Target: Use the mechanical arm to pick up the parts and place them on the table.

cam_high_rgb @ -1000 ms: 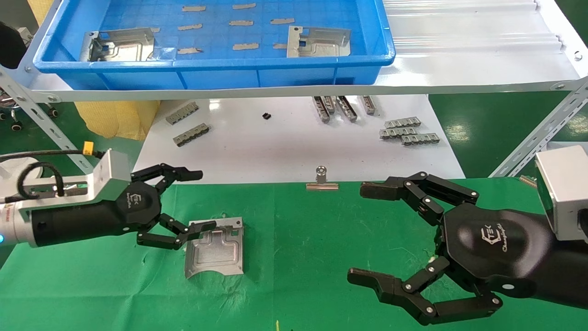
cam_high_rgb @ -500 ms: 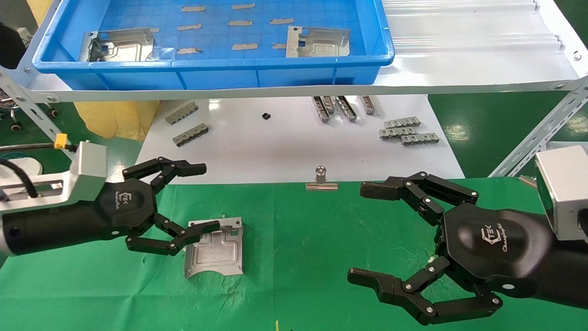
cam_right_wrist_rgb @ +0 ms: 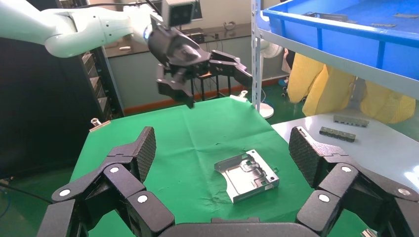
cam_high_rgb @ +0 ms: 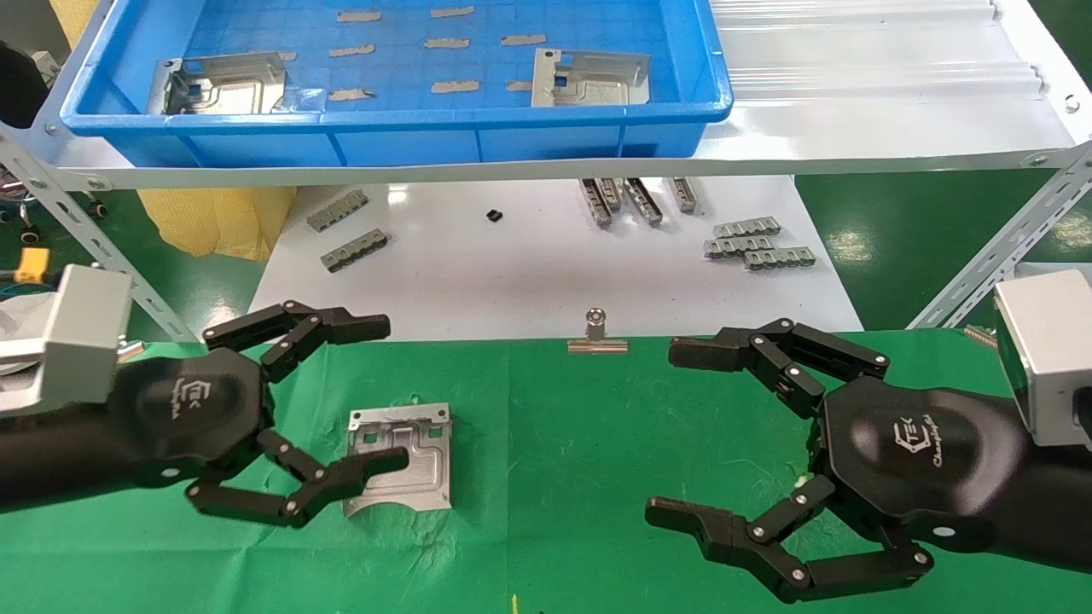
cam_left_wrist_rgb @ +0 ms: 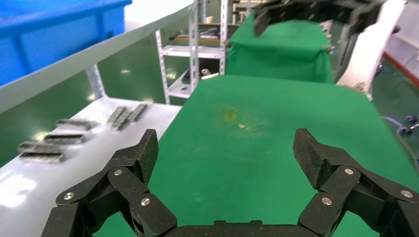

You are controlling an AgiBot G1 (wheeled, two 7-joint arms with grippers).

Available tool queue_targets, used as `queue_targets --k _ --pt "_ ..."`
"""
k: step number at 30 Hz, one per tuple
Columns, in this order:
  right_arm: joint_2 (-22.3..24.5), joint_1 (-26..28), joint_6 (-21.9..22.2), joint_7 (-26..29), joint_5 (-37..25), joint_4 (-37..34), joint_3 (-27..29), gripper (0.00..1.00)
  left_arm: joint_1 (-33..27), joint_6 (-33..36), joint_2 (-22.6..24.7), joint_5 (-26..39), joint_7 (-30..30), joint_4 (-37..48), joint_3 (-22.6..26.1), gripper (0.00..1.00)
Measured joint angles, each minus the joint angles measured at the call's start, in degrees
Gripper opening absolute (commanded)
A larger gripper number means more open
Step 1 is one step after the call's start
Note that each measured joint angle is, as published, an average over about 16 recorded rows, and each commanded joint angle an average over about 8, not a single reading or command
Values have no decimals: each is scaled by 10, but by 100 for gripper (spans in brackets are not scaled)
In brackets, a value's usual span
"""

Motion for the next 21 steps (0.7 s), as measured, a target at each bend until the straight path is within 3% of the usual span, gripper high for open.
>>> queue_targets --k 12,21 --pt "0 0 0 0 0 0 0 100 67 -9 -41 -49 -87 -143 -47 100" --pt "0 0 0 0 0 0 0 100 87 -12 -53 -63 -110 -184 -61 100"
